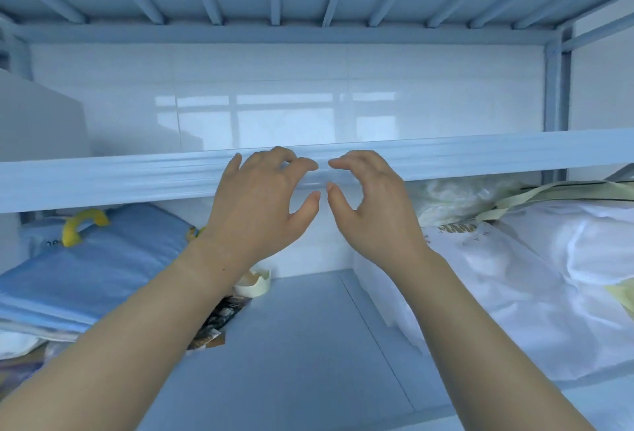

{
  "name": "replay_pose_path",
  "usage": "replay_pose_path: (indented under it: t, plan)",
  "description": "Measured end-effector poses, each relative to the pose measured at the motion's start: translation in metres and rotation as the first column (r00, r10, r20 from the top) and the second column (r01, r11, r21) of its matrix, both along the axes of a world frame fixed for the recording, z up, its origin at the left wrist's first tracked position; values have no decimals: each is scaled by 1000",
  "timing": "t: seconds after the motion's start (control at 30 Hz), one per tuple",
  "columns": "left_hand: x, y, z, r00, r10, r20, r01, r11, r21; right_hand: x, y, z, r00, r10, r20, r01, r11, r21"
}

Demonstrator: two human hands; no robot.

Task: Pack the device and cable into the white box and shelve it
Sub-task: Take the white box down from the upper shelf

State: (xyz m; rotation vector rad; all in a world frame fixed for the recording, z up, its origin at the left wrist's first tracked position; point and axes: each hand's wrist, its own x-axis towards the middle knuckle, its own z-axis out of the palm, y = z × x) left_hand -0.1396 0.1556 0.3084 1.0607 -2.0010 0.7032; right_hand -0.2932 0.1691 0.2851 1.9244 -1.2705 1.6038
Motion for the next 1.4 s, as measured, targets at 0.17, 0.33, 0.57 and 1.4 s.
replay_pose_path:
  t: [0.17, 0.33, 0.57, 1.4]
  plan:
    - [39, -16, 6, 999, 22, -24, -22, 1000, 1, 33, -21, 12, 1000, 25, -8, -26, 1000, -12]
    - [58, -21, 4, 996, 27, -88, -29, 999, -21, 55, -37, 16, 996, 53, -69, -54, 998, -15]
    - [91, -26, 15, 994, 50, -94, -56, 997, -61, 83, -44, 27, 995, 38, -96, -43, 998, -51]
    - [324, -56, 37, 1000, 17, -13, -19, 983, -182, 321, -65, 51, 995, 30, -98, -41, 993, -108]
